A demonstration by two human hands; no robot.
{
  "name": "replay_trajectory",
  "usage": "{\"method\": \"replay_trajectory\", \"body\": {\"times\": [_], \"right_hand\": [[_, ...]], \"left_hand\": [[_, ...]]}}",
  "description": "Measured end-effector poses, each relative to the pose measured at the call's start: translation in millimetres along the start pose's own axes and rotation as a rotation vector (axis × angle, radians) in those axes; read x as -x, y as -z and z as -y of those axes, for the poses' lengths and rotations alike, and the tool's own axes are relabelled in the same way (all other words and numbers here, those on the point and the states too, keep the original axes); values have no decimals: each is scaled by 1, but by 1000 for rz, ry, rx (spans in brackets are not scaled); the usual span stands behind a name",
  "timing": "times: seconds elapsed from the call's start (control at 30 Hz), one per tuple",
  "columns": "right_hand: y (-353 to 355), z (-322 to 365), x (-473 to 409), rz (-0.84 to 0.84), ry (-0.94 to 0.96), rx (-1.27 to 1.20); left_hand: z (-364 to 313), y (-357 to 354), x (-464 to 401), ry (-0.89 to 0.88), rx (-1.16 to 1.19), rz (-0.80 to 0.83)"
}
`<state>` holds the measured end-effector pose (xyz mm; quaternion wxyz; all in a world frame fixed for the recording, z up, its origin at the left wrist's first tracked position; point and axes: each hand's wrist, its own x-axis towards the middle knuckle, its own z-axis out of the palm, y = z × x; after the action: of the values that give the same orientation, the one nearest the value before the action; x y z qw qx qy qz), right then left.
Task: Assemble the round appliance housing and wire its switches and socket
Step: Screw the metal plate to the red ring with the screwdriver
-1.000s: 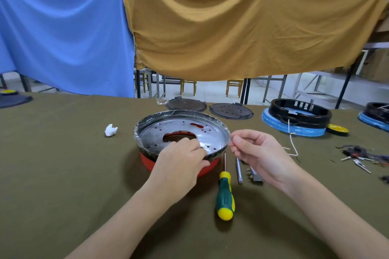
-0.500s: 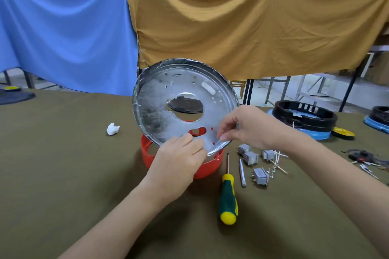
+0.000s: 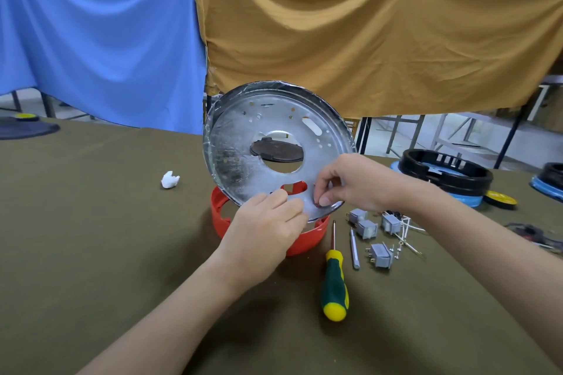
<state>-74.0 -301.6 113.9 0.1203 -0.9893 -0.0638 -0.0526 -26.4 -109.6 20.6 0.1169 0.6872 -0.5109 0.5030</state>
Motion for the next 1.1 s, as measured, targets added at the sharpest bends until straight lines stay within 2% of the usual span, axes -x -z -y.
{"method": "replay_trajectory", "body": {"times": [0.43,0.6,0.83,1.1], "right_hand": [[-1,4,-6,11,-27,49],[3,10,-10,-34,-17,55],[14,21,0,-29,59,105],[15,14,29,-184,214,246]], "left_hand": [[3,4,0,18,13,-5],[3,5,-2,41,5,-67],[9,8,-2,112,94,-101],[23,9,-2,248,215,-190]]}}
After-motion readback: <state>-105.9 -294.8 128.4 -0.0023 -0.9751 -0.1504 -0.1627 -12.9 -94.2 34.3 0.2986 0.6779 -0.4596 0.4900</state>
